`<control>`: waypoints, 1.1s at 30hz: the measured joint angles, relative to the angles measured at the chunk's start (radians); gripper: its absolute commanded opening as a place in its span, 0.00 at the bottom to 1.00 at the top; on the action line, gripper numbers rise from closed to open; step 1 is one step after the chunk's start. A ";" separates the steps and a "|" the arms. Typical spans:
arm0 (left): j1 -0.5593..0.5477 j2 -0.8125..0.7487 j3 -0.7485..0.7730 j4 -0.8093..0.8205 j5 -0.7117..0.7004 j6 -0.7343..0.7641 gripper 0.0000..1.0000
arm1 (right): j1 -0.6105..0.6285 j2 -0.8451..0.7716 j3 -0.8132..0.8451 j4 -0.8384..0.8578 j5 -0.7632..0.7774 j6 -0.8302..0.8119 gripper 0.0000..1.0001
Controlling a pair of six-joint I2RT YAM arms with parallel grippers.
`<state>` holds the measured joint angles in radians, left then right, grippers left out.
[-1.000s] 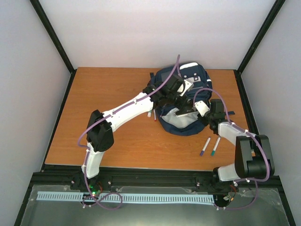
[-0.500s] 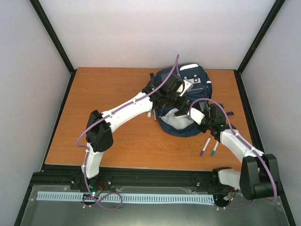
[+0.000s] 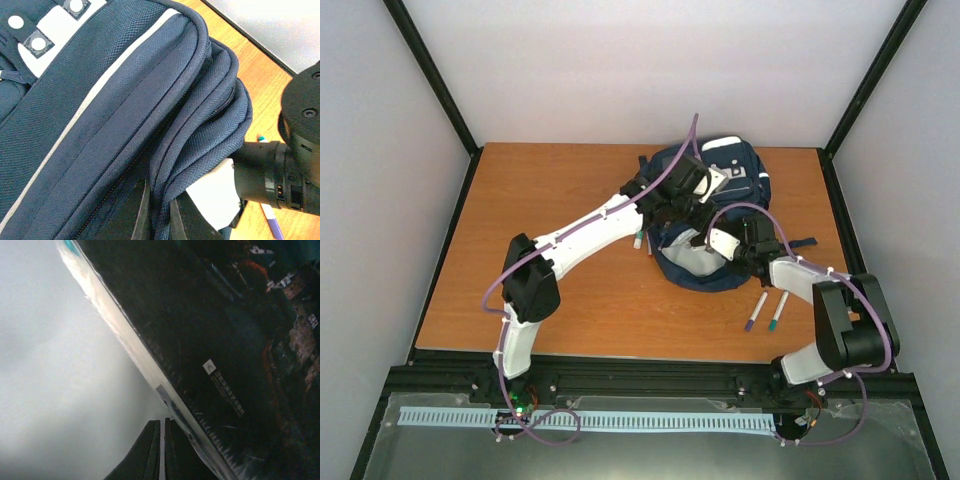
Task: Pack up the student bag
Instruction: Place the book in the student bag, then zip the student bag at the center of the board.
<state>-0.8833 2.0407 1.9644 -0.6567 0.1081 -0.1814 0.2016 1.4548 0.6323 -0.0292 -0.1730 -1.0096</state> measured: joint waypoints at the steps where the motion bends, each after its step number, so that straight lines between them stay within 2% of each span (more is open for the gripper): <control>1: 0.002 0.000 0.000 -0.002 0.000 0.000 0.01 | 0.003 0.020 0.010 0.018 0.010 0.001 0.03; 11: 0.008 -0.004 0.010 -0.007 -0.005 -0.003 0.01 | 0.012 0.138 0.031 0.257 0.141 0.049 0.03; 16: 0.011 -0.004 0.010 -0.009 -0.002 -0.008 0.01 | 0.014 0.182 0.042 0.322 0.172 0.097 0.03; 33: 0.004 -0.004 0.026 -0.033 0.037 -0.010 0.01 | 0.130 0.034 -0.078 0.287 0.090 0.045 0.03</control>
<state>-0.8791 2.0369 1.9903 -0.6895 0.1448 -0.1917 0.3313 1.4891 0.5541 0.2581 -0.0826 -0.9649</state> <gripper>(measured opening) 0.059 0.028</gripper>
